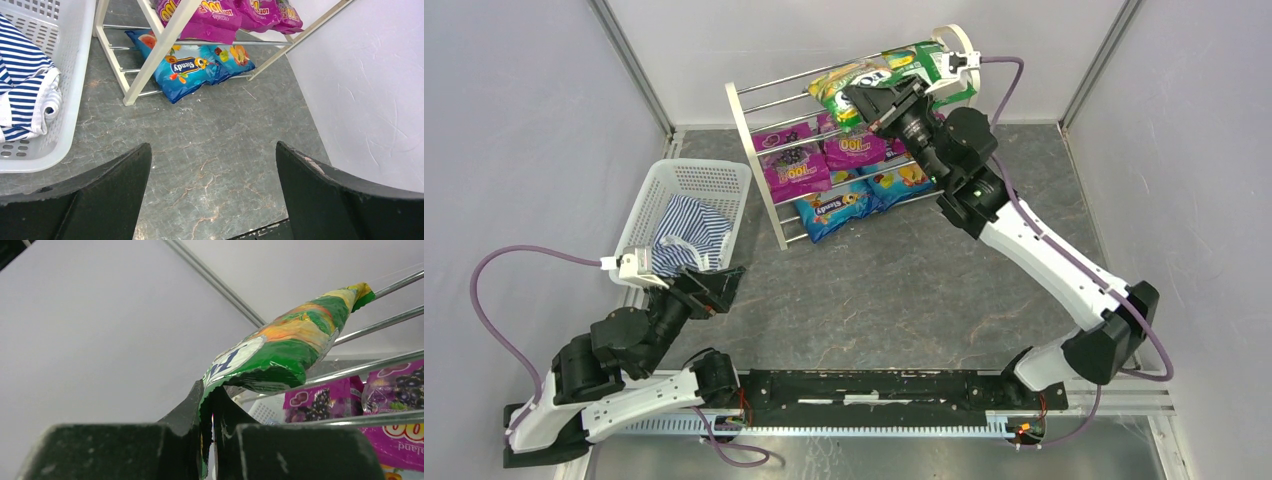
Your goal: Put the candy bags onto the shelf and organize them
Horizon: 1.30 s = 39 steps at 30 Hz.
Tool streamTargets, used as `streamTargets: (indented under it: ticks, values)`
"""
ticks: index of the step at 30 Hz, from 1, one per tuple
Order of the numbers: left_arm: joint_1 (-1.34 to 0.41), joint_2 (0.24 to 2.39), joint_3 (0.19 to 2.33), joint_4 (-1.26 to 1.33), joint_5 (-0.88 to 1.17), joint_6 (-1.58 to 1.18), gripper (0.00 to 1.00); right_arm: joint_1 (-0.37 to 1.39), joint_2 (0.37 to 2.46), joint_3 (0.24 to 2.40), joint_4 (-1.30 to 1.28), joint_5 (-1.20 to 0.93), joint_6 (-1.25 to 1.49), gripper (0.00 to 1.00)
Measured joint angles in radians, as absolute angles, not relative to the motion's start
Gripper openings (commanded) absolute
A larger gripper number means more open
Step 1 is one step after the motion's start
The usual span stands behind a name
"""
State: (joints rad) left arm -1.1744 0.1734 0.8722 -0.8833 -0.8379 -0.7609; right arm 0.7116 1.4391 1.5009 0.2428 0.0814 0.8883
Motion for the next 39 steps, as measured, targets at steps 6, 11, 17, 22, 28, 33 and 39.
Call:
streamTargets:
  ticks: [6,11,17,22,28,33,39]
  values:
    - [-1.175,0.171,0.871,-0.883,-0.838,-0.760,1.00,0.711,1.528,1.582,0.279,0.168,0.949,0.06]
    - [-1.175,0.170,0.870,-0.883,-0.837,-0.760,1.00,0.700,1.602,1.652,0.299,0.197,0.990,0.06]
    - [-1.175,0.168,0.870,-0.882,-0.837,-0.760,1.00,0.680,1.689,1.725,0.297,0.222,1.013,0.06]
    - [-1.175,0.158,0.868,-0.881,-0.837,-0.760,1.00,0.646,1.731,1.732,0.296,0.221,1.050,0.05]
    - [-1.175,0.150,0.865,-0.880,-0.836,-0.759,1.00,0.617,1.750,1.705,0.295,0.215,1.098,0.05]
    - [-1.175,0.150,0.863,-0.880,-0.836,-0.747,1.00,0.616,1.749,1.664,0.299,0.215,1.112,0.05]
    - [-1.175,0.150,0.863,-0.880,-0.836,-0.735,1.00,0.620,1.704,1.534,0.310,0.235,1.113,0.06]
